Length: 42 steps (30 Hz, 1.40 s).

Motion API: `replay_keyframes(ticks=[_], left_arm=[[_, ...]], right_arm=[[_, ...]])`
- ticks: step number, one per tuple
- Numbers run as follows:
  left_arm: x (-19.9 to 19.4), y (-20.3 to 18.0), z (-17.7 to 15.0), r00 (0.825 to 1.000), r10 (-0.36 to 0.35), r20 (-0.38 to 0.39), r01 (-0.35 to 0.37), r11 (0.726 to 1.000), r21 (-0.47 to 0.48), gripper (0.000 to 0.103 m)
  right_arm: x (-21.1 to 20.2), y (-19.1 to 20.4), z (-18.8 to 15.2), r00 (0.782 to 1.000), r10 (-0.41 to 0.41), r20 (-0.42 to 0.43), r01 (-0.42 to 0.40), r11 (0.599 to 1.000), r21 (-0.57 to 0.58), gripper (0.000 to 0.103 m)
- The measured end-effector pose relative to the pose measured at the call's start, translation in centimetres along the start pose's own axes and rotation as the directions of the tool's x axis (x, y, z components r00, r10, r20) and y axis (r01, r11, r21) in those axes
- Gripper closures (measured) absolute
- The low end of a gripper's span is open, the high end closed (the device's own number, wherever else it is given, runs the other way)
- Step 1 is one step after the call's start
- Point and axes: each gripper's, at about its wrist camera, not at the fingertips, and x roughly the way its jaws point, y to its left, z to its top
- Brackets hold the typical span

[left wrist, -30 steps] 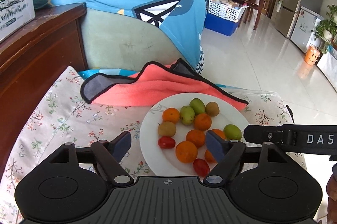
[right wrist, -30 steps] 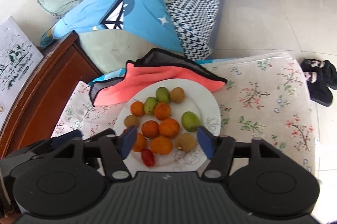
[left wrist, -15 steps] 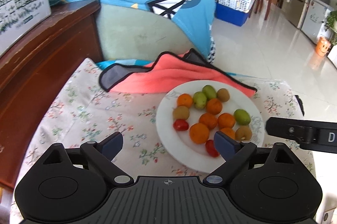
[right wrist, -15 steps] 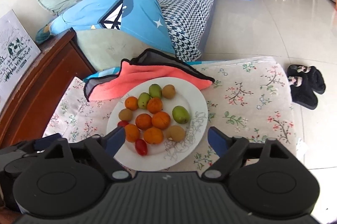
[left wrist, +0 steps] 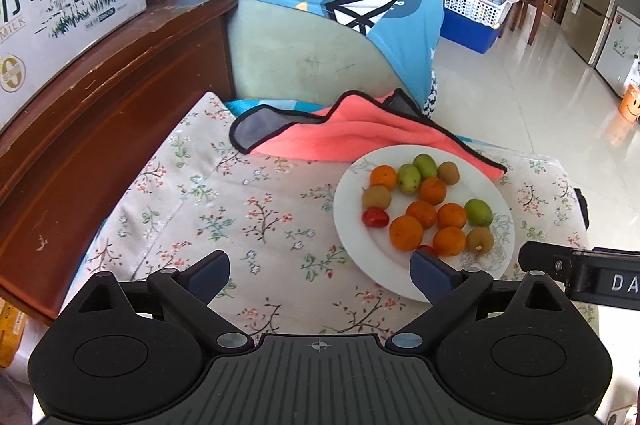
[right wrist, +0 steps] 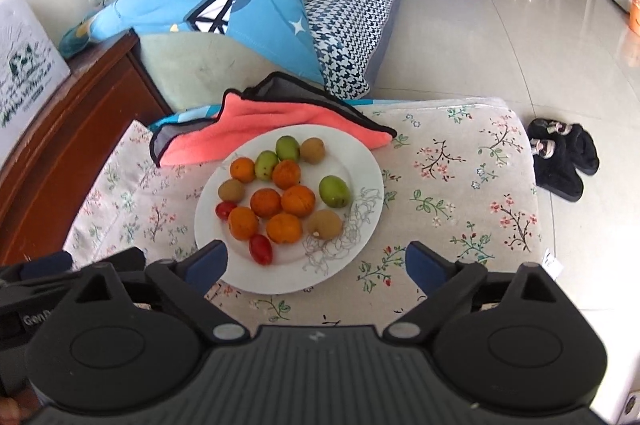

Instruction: Organize fruits

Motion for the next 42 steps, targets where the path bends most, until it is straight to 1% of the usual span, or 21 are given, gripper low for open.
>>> replay_keyframes(ticks=[5,7,10,16,26,36,42], left_arm=[[0.6,0.4,0.0,0.999,0.021,-0.027,-0.022,1.000,-0.007,0.005],[1.0,0.4,0.1,0.999,0.031,-0.041,-0.031,0.999,-0.008,0.005],[1.6,0.1,0.1,0.997,0.046,-0.062,-0.046,0.999,-0.002,0.005],[2.0,-1.1,0.1,0.996,0.057,-0.067,-0.055,0.998,0.028,0.005],[3.0,-1.7,-0.1,0.992,0.093,-0.090,-0.090,0.995,0.043,0.005],[3.6,-2.4,-0.2,0.989,0.101,-0.103,-0.095,0.994,0.060,0.005],[4.0,-2.6,-0.2,0.987,0.112,-0.113,-0.106,0.993,0.055,0.005]], right_arm=[[0.8,0.6,-0.2,0.997,-0.069,-0.021,0.067,0.996,-0.056,0.006],[1.2,0.7,-0.3,0.997,-0.077,-0.027,0.075,0.995,-0.068,0.004],[1.8,0.9,-0.5,0.994,-0.100,-0.042,0.096,0.992,-0.087,0.003],[2.8,1.1,-0.9,0.987,-0.145,-0.062,0.137,0.984,-0.117,0.003],[3.4,0.4,-0.8,0.983,-0.163,-0.079,0.154,0.982,-0.107,0.003],[3.5,-0.4,-0.4,0.982,-0.176,-0.066,0.171,0.983,-0.069,0.003],[3.8,-0.3,-0.4,0.982,-0.178,-0.067,0.174,0.982,-0.071,0.003]])
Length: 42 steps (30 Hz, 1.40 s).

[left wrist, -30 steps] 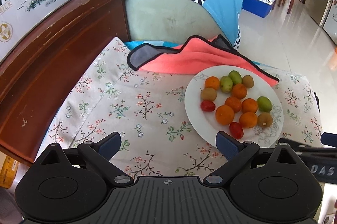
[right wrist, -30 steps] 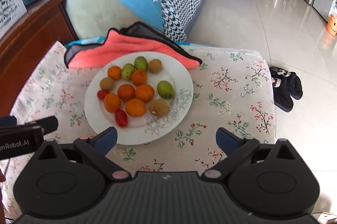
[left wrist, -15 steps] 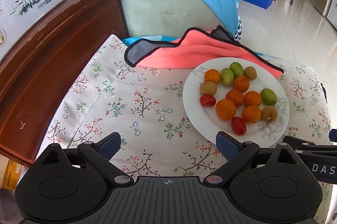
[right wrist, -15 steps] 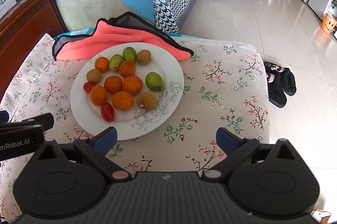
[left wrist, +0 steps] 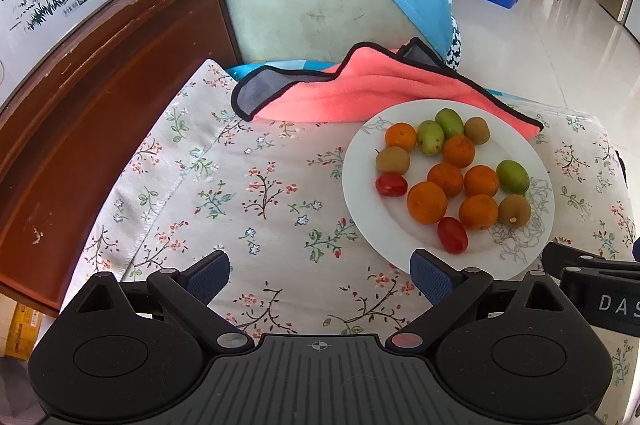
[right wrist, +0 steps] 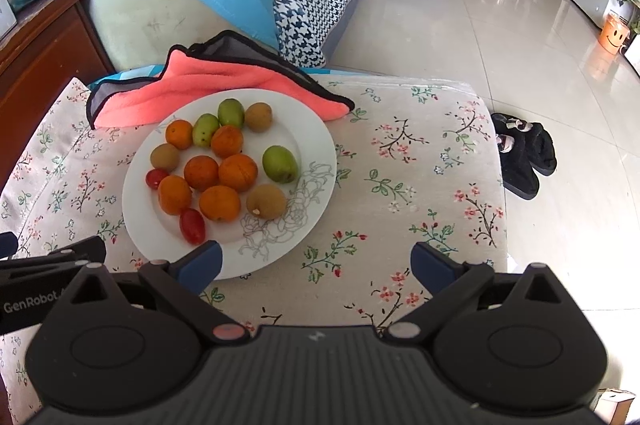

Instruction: Organize fruits

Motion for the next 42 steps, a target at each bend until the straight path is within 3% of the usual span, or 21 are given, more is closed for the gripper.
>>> replay_keyframes(ticks=[42], left_arm=[[-0.04,-0.60,-0.16,0.999,0.042,0.009,-0.042,0.998,0.042,0.005]], right_arm=[[0.36,0.49,-0.02,1.000,-0.019,0.024,0.020,0.999,-0.037,0.003]])
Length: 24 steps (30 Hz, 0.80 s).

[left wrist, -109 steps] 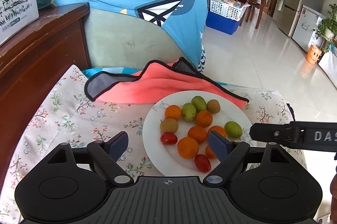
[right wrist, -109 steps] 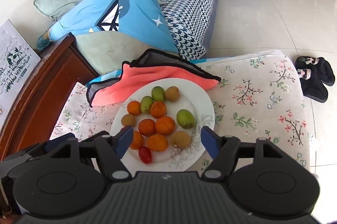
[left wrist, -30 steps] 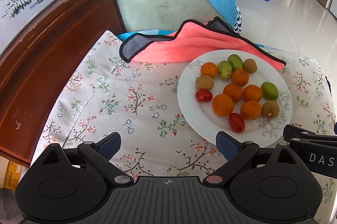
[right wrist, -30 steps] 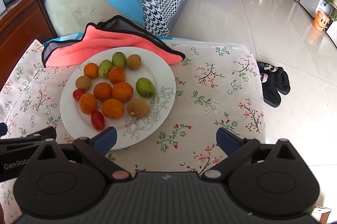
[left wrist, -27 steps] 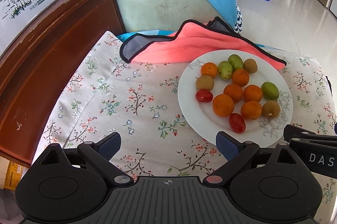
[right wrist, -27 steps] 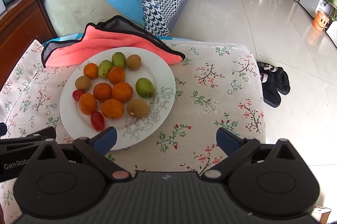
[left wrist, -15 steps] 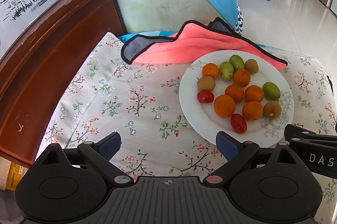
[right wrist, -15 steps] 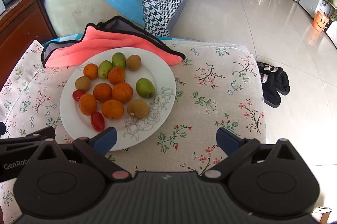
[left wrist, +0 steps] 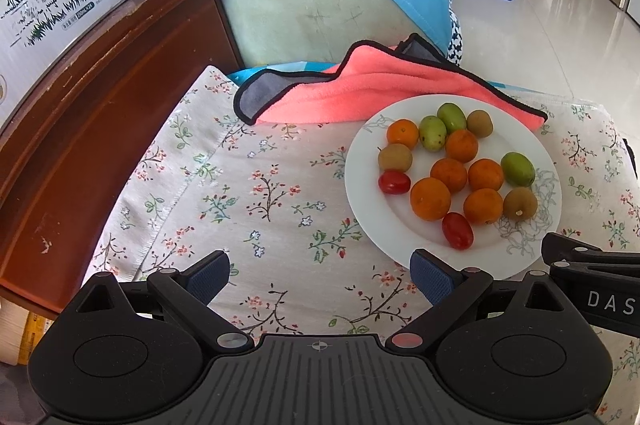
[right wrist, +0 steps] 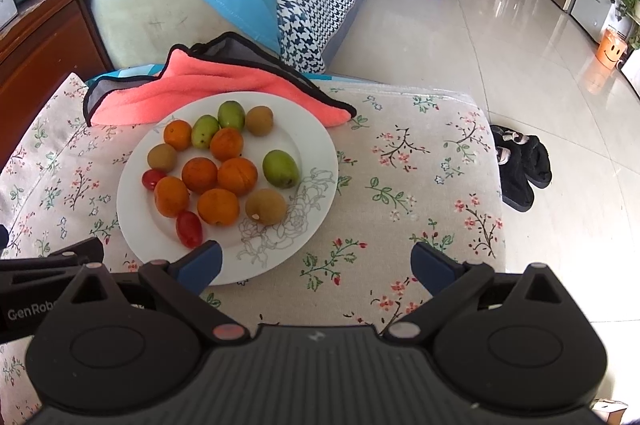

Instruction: Organize fruits

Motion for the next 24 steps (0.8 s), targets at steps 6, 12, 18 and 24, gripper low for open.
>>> replay_keyframes(ticks=[6,12,18,24], left_arm=[[-0.2,0.2,-0.2,1.000,0.010,0.005,-0.010,1.000,0.011,0.005],[-0.4,0.4,-0.7,1.000,0.024,0.009,-0.024,0.999,0.031,0.005],[-0.8,0.8,-1.4,1.000,0.022,0.014,-0.022,0.999,0.048,0.005],[-0.8,1.3,-2.1,1.000,0.020,0.004,-0.020,0.998,0.054,0.005]], right_arm=[[-0.1,0.3,-0.2,1.000,0.007,0.008,-0.007,1.000,-0.020,0.003],[-0.1,0.7,-0.5,1.000,0.017,0.014,-0.017,0.999,-0.051,0.003],[-0.4,1.0,-1.0,0.999,0.045,0.024,-0.043,0.995,-0.094,0.003],[-0.4,1.6,-1.5,0.997,0.066,0.026,-0.062,0.989,-0.137,0.003]])
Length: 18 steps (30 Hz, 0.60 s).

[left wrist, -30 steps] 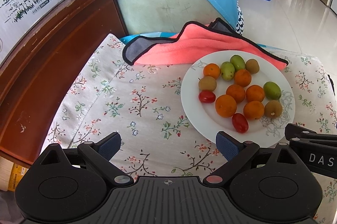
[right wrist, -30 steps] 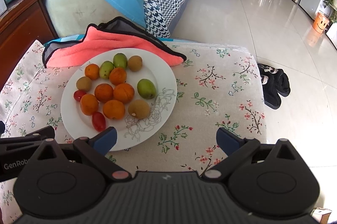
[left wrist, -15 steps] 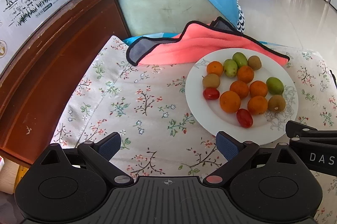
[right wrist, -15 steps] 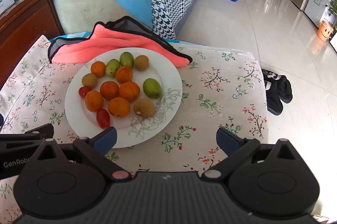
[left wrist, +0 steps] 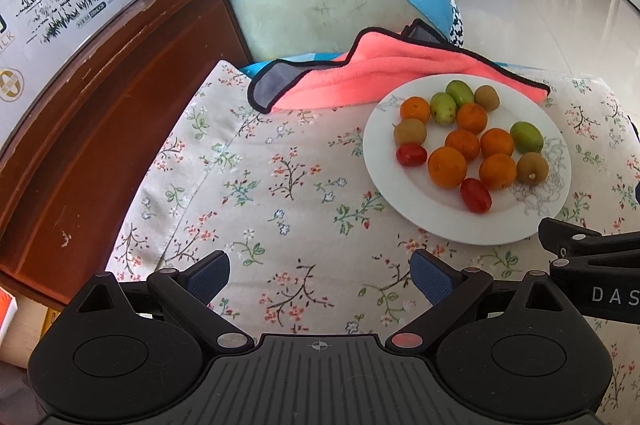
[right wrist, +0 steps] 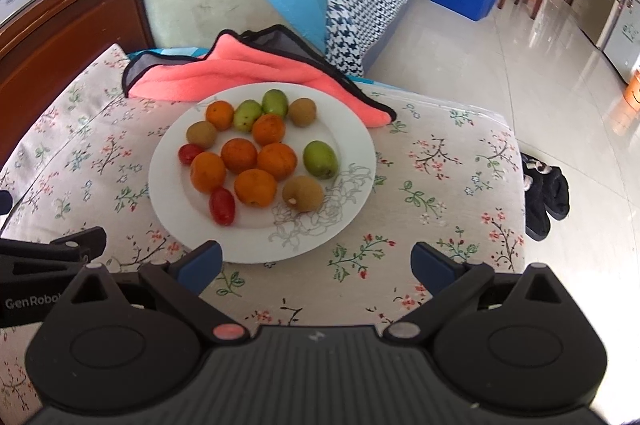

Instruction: Organize fruits

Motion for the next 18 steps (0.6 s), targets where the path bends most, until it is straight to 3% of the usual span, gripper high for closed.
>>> replay_keyframes(ticks=[9,18], left_arm=[[-0.3,1.5,-1.4,1.000,-0.026,-0.009,0.026,1.000,0.003,0.005],[-0.1,3.5,-3.0,0.998,-0.047,-0.038,0.046,0.999,-0.018,0.005]], right_arm=[[-0.2,0.6,-0.7,0.994,0.108,-0.002,-0.108,0.993,-0.038,0.003],[-0.5,2.8,-2.3,0.982,0.190,-0.005,-0.189,0.971,-0.147,0.003]])
